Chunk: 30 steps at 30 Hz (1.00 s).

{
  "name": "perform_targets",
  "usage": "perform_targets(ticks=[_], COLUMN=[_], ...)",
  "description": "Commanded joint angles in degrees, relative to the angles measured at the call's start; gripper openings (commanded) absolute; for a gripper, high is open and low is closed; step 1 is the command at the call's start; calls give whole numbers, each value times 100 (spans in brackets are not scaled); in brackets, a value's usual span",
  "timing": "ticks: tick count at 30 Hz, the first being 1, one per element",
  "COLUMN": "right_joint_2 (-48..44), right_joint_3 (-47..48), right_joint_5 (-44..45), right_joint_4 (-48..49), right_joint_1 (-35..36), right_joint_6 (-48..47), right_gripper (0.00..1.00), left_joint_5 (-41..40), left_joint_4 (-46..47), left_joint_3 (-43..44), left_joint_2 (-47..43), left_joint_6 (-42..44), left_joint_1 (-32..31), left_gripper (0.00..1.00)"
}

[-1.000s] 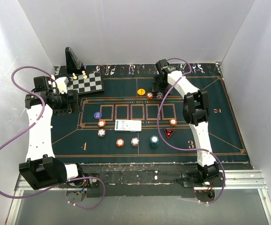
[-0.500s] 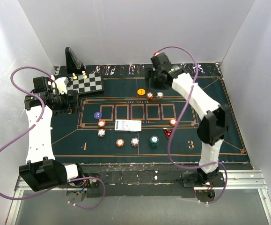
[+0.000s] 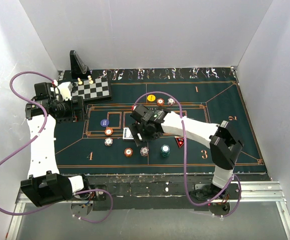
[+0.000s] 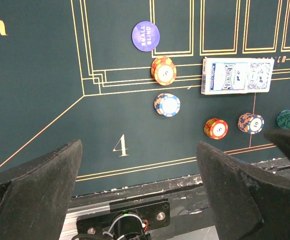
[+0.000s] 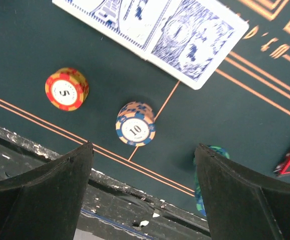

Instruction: Distribute texas hold em gaming equipment

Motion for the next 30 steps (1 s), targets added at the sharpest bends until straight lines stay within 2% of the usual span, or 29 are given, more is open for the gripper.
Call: perform_targets(ticks=[1,5,22,30], right_joint_2=[-6,204,890,899], right_joint_3=[-275,-310,-240,-267], right_joint_5=[-32,29,214,205], right_joint_4=[331,349,481,498], right_joint_1=[270,455,473,473], right_joint_6=[207,242,198,216], right_gripper=[89,89,74,58], left_joint_5=[108,82,117,65], left_joint_4=[12,12,-6,-15], left_joint_3=[38,55,152,126], left_joint_2=[-159,-151,-124,-159], left_joint_6=[-41,-50,-86,-50], left_joint_1=[48,47,48,47], left_gripper=[98,98,98,98])
